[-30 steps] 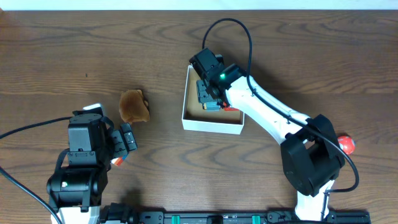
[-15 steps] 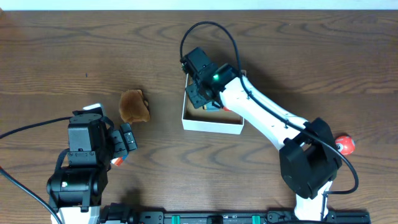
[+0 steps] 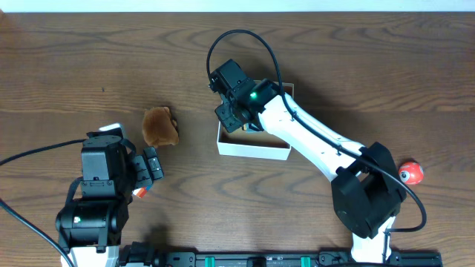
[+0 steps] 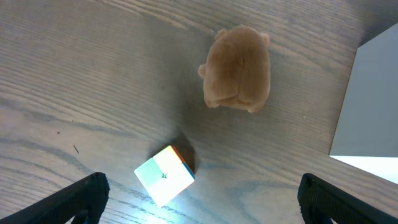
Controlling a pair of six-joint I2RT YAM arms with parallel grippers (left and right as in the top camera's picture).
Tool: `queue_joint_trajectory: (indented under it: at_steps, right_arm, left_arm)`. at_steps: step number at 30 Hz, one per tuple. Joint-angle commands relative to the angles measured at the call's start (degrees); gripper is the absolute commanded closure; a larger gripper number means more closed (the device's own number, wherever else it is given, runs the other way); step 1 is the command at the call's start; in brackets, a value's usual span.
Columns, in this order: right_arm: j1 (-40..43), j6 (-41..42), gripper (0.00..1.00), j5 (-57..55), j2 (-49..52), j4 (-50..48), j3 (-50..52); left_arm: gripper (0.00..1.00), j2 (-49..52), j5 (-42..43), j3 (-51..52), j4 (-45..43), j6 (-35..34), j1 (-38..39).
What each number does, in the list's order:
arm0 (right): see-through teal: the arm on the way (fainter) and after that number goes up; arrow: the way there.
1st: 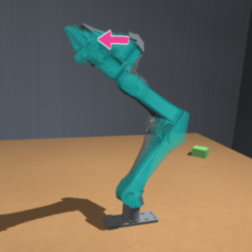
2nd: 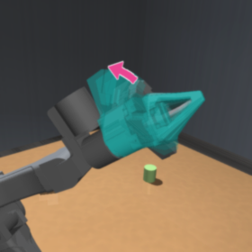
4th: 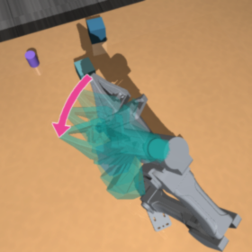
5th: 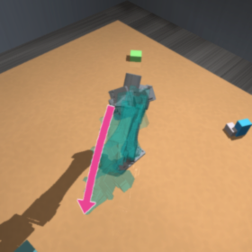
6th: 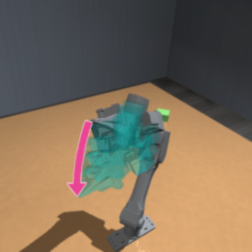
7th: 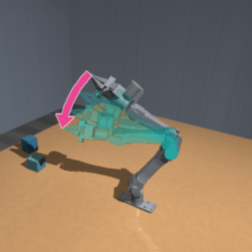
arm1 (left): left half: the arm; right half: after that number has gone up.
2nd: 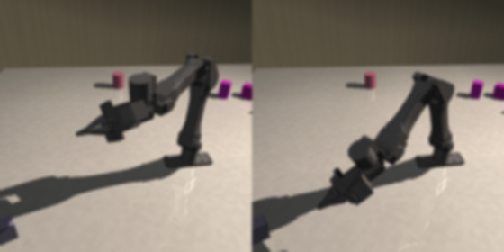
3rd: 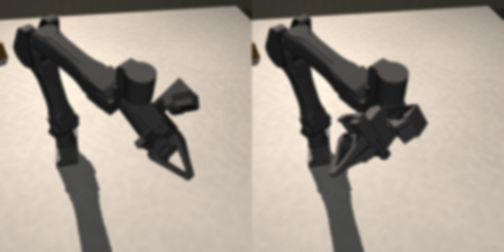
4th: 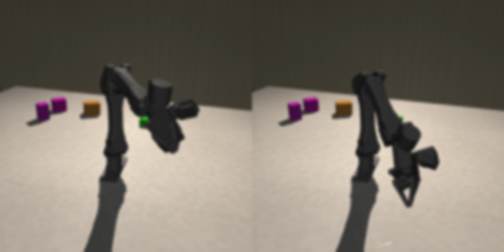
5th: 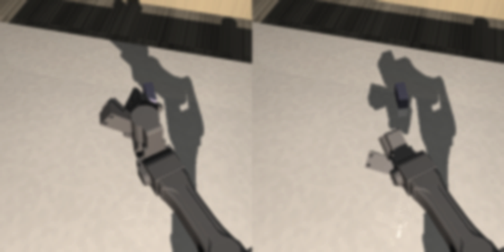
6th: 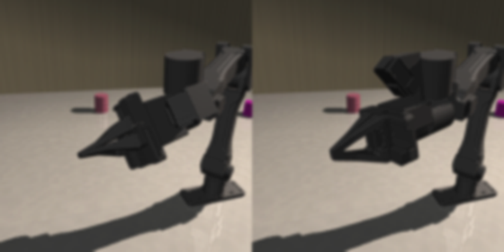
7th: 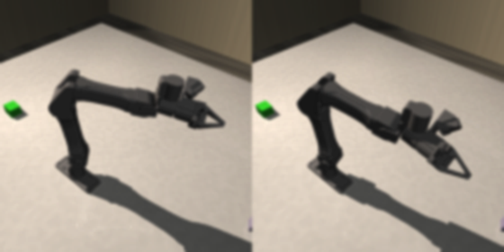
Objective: Pack container
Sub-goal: 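Push the dump truck into place, release, and lift the right gripper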
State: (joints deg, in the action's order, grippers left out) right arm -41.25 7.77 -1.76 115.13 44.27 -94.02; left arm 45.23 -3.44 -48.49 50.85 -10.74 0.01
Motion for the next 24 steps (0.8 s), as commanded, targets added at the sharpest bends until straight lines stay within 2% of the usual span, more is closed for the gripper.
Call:
queue_joint_trajectory:
  at_steps: [1,6,13,24]
  right_arm:
    - [0.2,-1.0,0.62,-0.4,2.3,-0.8,0.2]
    - [0.5,-1.0,0.62,-1.5,3.1,-1.2,0.2]
    - [0.5,0.5,0.62,-8.9,3.1,-1.2,0.2]
    - [1.5,4.1,0.63,-10.3,3.1,-0.9,0.2]
  left_arm:
    - [0.02,0.0,-0.7,-1.3,0.2,-0.8,-0.3]
    - [0.02,0.0,-0.7,-1.3,0.2,-0.8,-0.3]
    - [0.02,0.0,-0.7,-1.3,0.2,-0.8,-0.3]
    - [0.02,0.0,-0.7,-1.3,0.9,-0.7,-0.3]
